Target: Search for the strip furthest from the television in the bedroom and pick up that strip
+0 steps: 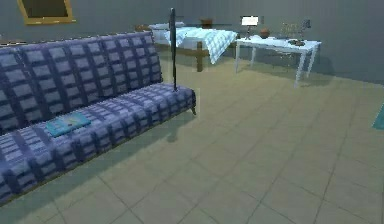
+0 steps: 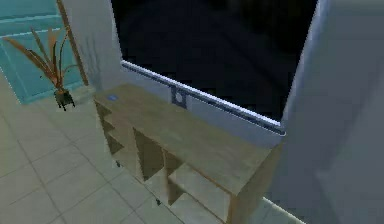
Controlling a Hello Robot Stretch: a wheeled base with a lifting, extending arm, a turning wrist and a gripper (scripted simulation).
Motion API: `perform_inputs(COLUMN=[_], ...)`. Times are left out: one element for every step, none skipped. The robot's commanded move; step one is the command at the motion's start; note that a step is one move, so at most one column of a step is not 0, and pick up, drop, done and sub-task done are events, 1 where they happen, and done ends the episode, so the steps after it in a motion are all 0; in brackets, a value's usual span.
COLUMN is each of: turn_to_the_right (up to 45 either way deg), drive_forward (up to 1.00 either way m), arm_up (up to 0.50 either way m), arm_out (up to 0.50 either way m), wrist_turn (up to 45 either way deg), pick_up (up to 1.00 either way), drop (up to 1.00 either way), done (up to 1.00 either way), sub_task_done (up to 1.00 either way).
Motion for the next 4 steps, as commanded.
perform_inputs(turn_to_the_right=[-45.0, -27.0, 0.0, 45.0], drive_forward=[0.0, 0.0, 0.3, 0.0], arm_up=[0.0, 0.0, 0.0, 0.0], arm_out=[0.0, 0.0, 0.0, 0.0], wrist_turn=[0.0, 0.0, 0.0, 0.0], pick_up=[0.0, 0.0, 0.0, 0.0], drop=[0.0, 0.0, 0.0, 0.0], done=[0.0, 0.0, 0.0, 0.0], sub_task_done=[0.0, 0.0, 0.0, 0.0])
